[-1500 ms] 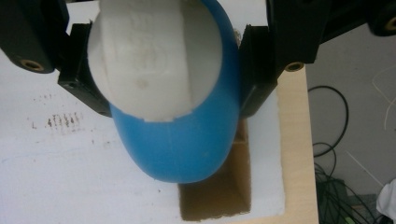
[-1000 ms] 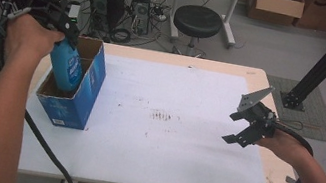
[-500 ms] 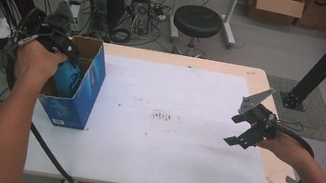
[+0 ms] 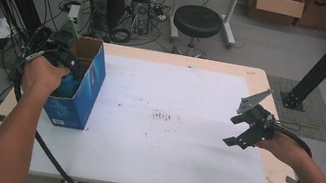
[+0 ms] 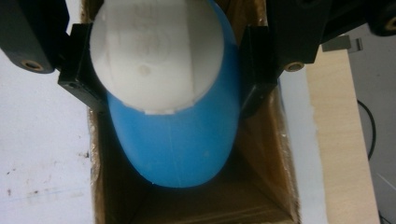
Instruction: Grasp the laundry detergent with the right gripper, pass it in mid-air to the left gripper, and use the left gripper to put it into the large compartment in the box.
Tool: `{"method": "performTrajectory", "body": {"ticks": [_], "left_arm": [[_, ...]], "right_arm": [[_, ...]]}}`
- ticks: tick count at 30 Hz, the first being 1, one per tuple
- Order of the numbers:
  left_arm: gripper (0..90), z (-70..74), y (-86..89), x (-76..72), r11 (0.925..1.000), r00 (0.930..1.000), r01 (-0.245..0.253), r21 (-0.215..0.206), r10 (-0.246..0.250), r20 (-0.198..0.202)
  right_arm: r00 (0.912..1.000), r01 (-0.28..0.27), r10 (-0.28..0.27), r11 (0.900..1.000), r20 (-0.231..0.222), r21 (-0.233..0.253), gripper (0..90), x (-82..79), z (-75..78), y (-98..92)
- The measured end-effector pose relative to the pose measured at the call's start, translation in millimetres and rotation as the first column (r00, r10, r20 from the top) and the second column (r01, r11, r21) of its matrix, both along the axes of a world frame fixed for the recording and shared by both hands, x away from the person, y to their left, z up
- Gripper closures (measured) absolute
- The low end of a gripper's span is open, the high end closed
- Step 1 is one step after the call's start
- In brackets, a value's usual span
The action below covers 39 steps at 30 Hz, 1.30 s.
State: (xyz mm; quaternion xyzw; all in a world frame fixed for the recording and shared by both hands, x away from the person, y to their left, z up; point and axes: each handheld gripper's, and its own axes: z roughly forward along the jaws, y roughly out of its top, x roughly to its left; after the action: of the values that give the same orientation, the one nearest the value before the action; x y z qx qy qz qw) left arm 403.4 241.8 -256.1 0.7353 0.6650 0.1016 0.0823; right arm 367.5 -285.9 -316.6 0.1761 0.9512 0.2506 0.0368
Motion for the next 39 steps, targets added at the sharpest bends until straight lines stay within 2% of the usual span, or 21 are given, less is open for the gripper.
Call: {"method": "performTrajectory", "body": {"ticks": [9,12,28,39], "left_arm": [[38.0,-15.2,0.2,2.5,0.9998,0.9997,0.008,0.016,-0.008,-0.023],[38.0,-19.0,1.0,2.8,0.9999,0.9996,0.007,0.009,-0.007,-0.027],[37.7,-20.1,5.5,4.4,0.9999,0.9997,-0.005,-0.008,0.005,-0.022],[35.4,-18.9,10.3,2.7,0.9998,1.0,-0.007,-0.019,0.007,0.002]], "right_arm": [[0.9999,0.008,-0.008,1.0,-0.007,-0.002,16.2,0.5,-3.6,-2.0],[1.0,0.007,-0.007,1.0,-0.006,-0.001,16.2,1.3,-4.3,-2.6],[0.9998,0.003,-0.003,1.0,-0.017,-0.004,16.2,1.8,-7.8,1.6],[0.9997,-0.006,0.006,1.0,-0.022,-0.004,16.2,1.7,-8.1,4.8]]}}
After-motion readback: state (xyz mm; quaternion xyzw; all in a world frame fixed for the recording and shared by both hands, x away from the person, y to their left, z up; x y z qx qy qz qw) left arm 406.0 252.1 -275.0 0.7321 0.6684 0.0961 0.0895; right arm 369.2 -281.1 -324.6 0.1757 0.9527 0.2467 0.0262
